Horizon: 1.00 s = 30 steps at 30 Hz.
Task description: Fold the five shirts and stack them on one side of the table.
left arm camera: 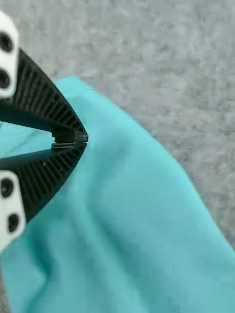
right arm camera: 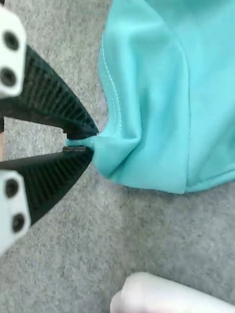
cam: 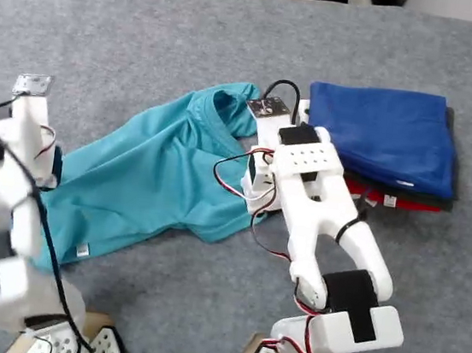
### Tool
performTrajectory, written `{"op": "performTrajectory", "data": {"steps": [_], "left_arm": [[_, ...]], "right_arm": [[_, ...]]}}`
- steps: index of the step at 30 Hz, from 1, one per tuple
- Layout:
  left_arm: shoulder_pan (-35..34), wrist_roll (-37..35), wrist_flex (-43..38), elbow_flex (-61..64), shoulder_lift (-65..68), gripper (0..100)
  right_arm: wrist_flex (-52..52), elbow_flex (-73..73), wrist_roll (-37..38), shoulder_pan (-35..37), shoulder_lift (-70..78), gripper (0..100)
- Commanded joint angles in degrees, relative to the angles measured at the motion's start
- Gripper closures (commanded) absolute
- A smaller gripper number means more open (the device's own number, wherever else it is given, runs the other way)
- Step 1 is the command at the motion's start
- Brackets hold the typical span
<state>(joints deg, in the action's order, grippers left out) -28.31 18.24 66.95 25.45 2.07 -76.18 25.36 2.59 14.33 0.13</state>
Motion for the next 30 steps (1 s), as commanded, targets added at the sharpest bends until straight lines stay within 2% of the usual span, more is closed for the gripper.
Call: {"op": "performTrajectory", "data": {"steps": [1, 7, 16, 21, 23, 27, 30], "left_arm": [[0.40, 0.26, -0.35, -11.21, 10.90, 97], [-0.13, -3.78, 0.09, -28.35, 23.82, 97], [0.48, -5.01, -0.44, -44.53, 25.49, 97], [-0.04, -10.99, -2.64, -49.98, 28.48, 97], [-0.13, -11.25, 3.87, -52.79, 28.66, 97], [-0.22, -8.62, 22.42, -60.88, 27.43, 97], [-2.68, -8.18, 32.62, -64.57, 27.43, 97]], "right_arm": [[0.26, -2.42, 0.09, 0.62, -0.22, 98.5], [1.85, -2.07, 0.09, 0.53, -0.13, 98.5], [1.85, -2.24, 0.18, 0.53, -0.13, 98.5], [1.93, -2.24, 0.09, 0.53, -0.31, 98.5], [1.85, -2.15, 0.09, 0.53, -0.22, 98.5], [1.85, -2.07, 0.44, 0.53, -0.22, 98.5], [1.85, -2.15, 0.44, 0.53, -0.22, 98.5]]}}
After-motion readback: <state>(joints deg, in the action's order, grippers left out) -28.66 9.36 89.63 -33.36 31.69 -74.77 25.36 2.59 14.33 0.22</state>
